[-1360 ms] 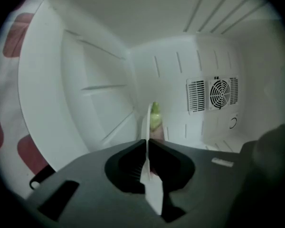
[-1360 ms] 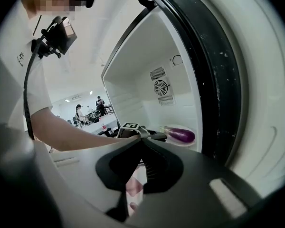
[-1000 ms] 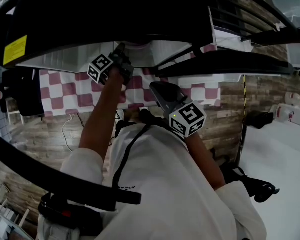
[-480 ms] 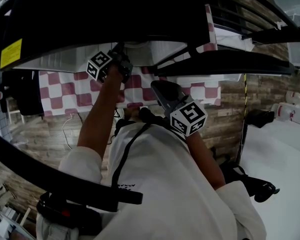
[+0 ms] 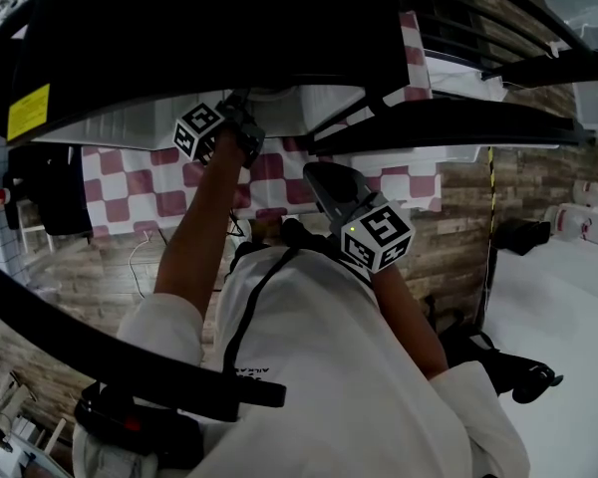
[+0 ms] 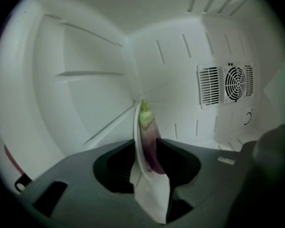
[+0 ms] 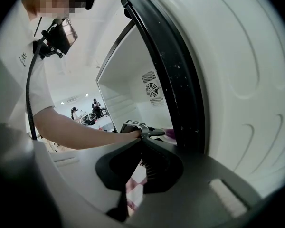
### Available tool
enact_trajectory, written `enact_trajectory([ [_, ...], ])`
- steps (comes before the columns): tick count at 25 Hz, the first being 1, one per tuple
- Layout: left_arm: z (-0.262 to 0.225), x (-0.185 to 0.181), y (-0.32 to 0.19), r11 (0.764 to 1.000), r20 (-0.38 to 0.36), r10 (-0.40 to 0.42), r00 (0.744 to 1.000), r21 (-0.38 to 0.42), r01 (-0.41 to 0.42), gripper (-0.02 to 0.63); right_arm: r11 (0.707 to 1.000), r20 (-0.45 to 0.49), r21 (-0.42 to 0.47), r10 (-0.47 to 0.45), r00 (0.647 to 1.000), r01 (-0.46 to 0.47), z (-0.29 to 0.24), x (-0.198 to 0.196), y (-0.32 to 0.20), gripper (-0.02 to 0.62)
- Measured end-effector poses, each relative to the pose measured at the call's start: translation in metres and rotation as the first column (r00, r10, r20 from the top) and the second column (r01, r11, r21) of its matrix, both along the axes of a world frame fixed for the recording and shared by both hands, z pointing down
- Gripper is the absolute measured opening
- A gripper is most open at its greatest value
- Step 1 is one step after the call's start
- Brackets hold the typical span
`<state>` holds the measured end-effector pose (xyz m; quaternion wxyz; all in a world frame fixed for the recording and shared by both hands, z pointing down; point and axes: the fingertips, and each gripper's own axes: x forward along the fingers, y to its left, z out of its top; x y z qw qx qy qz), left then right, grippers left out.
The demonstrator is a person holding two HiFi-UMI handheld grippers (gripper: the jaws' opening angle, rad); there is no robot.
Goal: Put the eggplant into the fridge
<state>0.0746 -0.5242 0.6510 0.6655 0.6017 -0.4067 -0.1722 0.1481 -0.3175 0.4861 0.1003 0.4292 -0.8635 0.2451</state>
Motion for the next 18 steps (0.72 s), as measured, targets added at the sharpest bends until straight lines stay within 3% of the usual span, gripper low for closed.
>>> enact_trajectory([
  [6,-0.008,0.004,-0.003,1.000,-0.003,0.016,1.000,0.002,-0.016,0.243,1.000,0.008,0.008,0.009,1.000,-0.009,-0.003,-0.001,0.002,0.006],
  [14,-0.010,-0.004,-0.001,1.000,0.049,0.006,0.999,0.002,-0.006,0.281,1.000,0.011,0.014,0.024,1.000,-0.025,-0.004,-0.002,0.006,0.006],
  [18,-0.016,-0.008,0.007,1.000,0.055,0.023,0.998,0.013,-0.024,0.264,0.999,0.015,0.024,0.026,1.000,-0.026,-0.007,-0.004,0.007,0.006],
])
